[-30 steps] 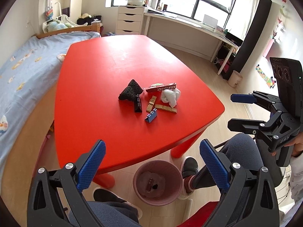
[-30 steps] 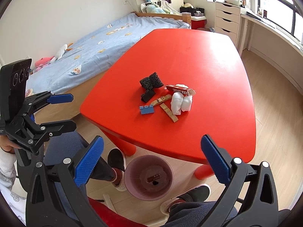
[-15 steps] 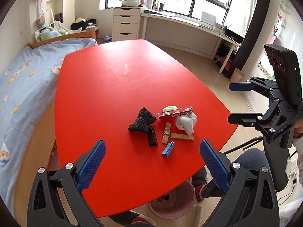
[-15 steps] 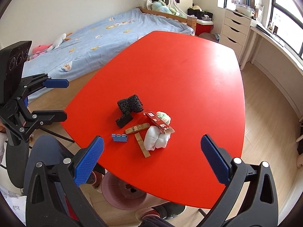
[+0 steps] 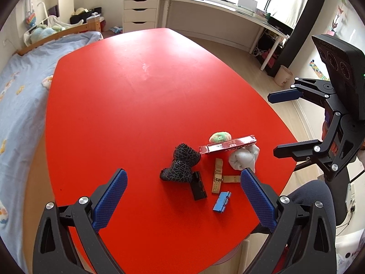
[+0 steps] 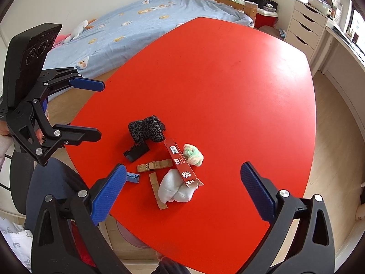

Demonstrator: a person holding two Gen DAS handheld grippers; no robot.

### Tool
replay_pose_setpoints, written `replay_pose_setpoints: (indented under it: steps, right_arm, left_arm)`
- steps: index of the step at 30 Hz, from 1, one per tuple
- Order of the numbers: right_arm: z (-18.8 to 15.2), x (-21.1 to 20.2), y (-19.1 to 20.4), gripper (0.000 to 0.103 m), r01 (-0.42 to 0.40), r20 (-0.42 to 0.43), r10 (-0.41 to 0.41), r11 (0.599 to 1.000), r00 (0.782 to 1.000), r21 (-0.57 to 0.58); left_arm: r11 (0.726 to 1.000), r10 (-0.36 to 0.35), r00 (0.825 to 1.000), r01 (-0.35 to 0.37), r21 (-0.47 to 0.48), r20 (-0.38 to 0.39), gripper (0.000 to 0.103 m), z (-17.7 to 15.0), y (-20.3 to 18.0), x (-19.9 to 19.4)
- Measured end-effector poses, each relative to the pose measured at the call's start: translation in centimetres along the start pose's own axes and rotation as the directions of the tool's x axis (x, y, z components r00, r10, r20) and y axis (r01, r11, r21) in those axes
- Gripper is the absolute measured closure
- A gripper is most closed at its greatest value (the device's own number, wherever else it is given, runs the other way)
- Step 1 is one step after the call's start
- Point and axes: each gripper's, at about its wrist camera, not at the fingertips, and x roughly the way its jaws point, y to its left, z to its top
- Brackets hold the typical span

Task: Collect trash
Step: 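Grasp the black knit sock with left tool while right tool grasps red barcode box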

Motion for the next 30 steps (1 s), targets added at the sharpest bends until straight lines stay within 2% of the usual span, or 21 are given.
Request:
replay_pose_setpoints:
  steps: [5, 10, 16, 20, 23, 25, 28, 30]
  right_arm:
    - [0.2, 2.1, -0.8, 0.019, -0.031, -0.057, 0.032, 0.999, 0.998, 0.008]
    - [0.1, 3.6, -1.4, 0.037, -0.042, -0.099, 0.043, 0.999, 0.994, 0.006]
    - [0.0, 4.9, -1.6, 0.053, -0.067, -0.133, 0.066, 0.998, 0.989, 0.000]
    - [-0.4, 5.4, -1.7, 0.060, -0.076, -0.150, 0.076, 0.997, 0.986, 0.004]
    - [-0.5, 5.4, -1.8, 0.065, -0.091, -0.147, 0.092, 0.996, 0.985, 0.014]
    - [-0.4, 5.4, -1.8, 0.072, -0.099, -0.148, 0.100, 0.995, 0.984, 0.015]
    - [-0.3, 5.4, -1.7, 0.079, -0.106, -0.150, 0.107, 0.994, 0.983, 0.015]
    - [-0.2, 5.4, -1.6, 0.079, -0.106, -0.151, 0.107, 0.994, 0.983, 0.015]
  left_arm:
    - [1.000, -0.027, 0.998, 0.026, -0.011, -0.061, 0.008, 0.6, 0.8, 2.7]
    - [0.999, -0.036, 0.995, 0.034, -0.015, -0.093, 0.008, 0.8, 1.2, 4.5]
    - [0.998, -0.051, 0.993, 0.048, -0.031, -0.108, 0.008, 0.9, 1.5, 5.6]
    - [0.998, -0.056, 0.990, 0.052, -0.034, -0.127, 0.024, 0.8, 1.8, 6.2]
    - [0.997, -0.066, 0.989, 0.061, -0.040, -0.135, 0.030, 0.9, 1.7, 6.4]
    - [0.997, -0.068, 0.987, 0.064, -0.038, -0.142, 0.035, 0.8, 1.6, 6.5]
    - [0.997, -0.070, 0.986, 0.065, -0.038, -0.154, 0.049, 0.9, 1.5, 6.6]
    - [0.997, -0.075, 0.985, 0.070, -0.036, -0.157, 0.054, 0.9, 1.4, 6.6]
